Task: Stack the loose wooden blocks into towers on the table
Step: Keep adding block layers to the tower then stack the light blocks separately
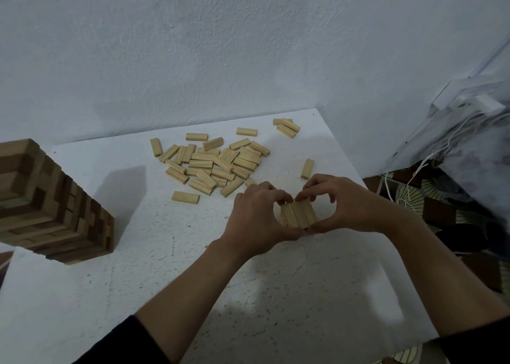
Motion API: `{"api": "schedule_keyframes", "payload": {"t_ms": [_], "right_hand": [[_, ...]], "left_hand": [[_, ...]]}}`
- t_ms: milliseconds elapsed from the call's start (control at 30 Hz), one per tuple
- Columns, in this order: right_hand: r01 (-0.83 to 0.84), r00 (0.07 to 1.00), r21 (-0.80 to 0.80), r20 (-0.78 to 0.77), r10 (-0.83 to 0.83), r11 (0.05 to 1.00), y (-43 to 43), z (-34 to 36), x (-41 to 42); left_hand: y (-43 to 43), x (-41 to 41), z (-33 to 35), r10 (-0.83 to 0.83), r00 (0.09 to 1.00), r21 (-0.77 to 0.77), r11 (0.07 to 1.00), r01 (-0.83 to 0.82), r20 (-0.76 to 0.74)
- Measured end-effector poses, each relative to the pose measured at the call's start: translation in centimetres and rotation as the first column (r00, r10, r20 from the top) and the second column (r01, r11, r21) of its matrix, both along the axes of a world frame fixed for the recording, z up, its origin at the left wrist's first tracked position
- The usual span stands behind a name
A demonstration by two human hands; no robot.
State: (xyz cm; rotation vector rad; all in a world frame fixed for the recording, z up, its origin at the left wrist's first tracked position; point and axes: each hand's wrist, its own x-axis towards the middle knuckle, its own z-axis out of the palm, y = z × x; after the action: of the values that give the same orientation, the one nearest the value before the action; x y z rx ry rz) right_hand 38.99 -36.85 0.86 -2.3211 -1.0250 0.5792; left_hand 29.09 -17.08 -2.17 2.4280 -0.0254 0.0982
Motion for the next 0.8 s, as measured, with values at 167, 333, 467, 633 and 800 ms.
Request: {"api": "schedule_keyframes", "payload": {"t_ms": [167, 333, 467, 633, 800], "right_hand": [[0.005, 1.000, 0.009, -0.003, -0.005, 1.000, -0.01, -0.08, 0.00], [-0.002, 1.000, 0.012, 0.003, 0.002, 1.000, -0.03, -0.08, -0.07], [0.000, 1.000, 0.012, -0.003, 0.000, 1.000, -0.04, -0.04, -0.16], [0.004, 1.000, 0.000, -0.001, -0.004, 1.000, 0.01, -0.19, -0.10], [0.016, 1.000, 0.002, -0.004, -0.016, 1.000, -0.12, -0.19, -0.20]], "left_hand": [[0.09, -0.07, -0.04, -0.006, 1.000, -0.013, 1.000, 0.006, 0.006], [0.01, 0.03, -0.06, -0.004, 1.000, -0.001, 1.000, 0.004, 0.006], [-0.14, 0.08, -0.01, -0.015, 1.000, 0.008, 1.000, 0.015, 0.000], [-0.11, 0.04, 0.11, -0.025, 1.000, 0.022, 0.999, 0.025, 0.010], [-0.03, 0.01, 0.00, -0.024, 1.000, 0.020, 1.000, 0.023, 0.017]]}}
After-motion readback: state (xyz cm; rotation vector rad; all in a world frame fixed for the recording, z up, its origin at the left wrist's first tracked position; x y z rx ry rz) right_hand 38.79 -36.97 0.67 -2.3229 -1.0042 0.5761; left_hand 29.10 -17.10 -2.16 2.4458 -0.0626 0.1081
